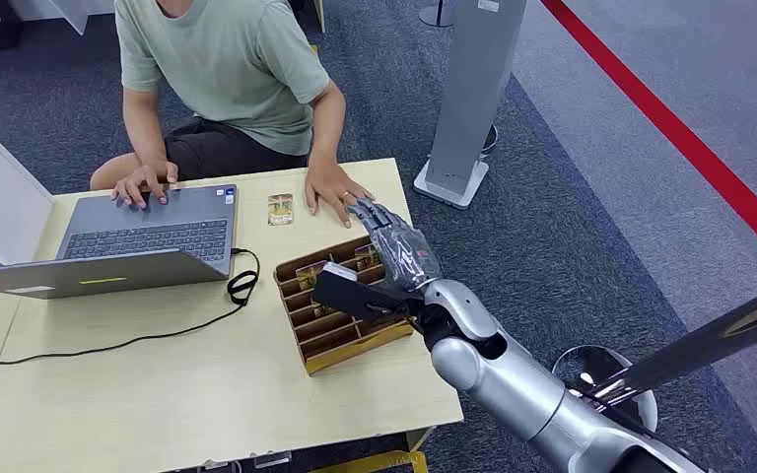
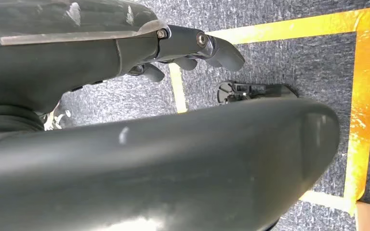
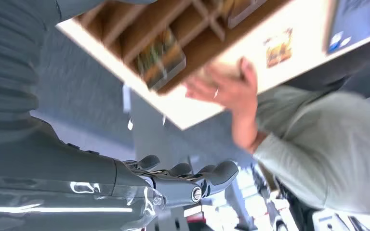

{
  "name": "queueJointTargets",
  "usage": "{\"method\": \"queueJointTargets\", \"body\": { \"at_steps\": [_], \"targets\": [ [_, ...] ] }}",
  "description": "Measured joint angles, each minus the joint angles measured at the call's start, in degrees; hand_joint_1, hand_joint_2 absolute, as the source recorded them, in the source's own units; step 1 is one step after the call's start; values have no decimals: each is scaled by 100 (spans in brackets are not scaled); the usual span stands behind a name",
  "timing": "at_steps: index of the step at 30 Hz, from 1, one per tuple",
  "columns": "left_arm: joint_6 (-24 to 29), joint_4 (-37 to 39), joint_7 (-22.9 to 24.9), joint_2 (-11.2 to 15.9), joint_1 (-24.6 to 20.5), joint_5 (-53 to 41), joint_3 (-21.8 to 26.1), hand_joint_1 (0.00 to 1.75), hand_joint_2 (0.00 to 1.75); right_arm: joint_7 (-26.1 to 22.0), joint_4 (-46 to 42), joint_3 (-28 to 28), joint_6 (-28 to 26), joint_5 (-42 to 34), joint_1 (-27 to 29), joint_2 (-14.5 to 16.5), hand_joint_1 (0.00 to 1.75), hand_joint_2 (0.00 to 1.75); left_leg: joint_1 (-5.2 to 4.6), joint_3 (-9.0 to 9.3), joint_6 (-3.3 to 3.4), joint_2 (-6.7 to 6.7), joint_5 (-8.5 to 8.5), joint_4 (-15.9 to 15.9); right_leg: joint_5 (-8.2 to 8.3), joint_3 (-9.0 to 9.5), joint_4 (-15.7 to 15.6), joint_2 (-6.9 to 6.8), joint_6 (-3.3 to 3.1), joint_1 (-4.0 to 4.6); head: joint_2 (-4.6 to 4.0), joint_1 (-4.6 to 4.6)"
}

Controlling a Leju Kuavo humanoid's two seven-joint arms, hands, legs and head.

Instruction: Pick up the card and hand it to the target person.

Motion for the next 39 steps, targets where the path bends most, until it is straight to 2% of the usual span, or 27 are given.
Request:
{"method": "queueJointTargets", "body": {
  "at_steps": [6, 13, 25, 33, 39],
  "targets": [
    [7, 0, 51, 0, 0, 0, -3, 0, 0, 474, 198, 221, 188, 436, -468, -78, 45, 175, 0, -2, 0, -1, 0, 0, 0, -2, -1, -1, 0, 0, 0, 0],
    [9, 0, 68, -1, 1, -2, -6, 0, 0, 812, 327, 387, 248, 605, -545, -226, 55, 175, 0, -2, 0, -1, 0, 0, 0, -2, -1, -1, 0, 0, 0, 0],
    [2, 0, 54, -2, 1, 26, -10, 0, 0, 646, 542, 571, 223, 714, -561, -283, 71, 175, 0, -5, 0, -2, 0, 0, 0, -2, 0, -1, 0, 0, 0, 0],
    [21, 0, 87, -2, 0, 63, -10, 0, 0, 553, 768, 691, 199, 733, -670, -162, 74, 175, 0, -5, 0, -2, 0, 0, 0, -2, 0, -1, 0, 0, 0, 0],
    [57, 0, 87, -2, 0, 63, -10, 0, 0, 526, 993, 787, 125, 748, -795, -42, 70, 175, 0, -4, 0, -2, 0, 0, 0, -2, 0, -1, 0, 0, 0, 0]
  ]
}}
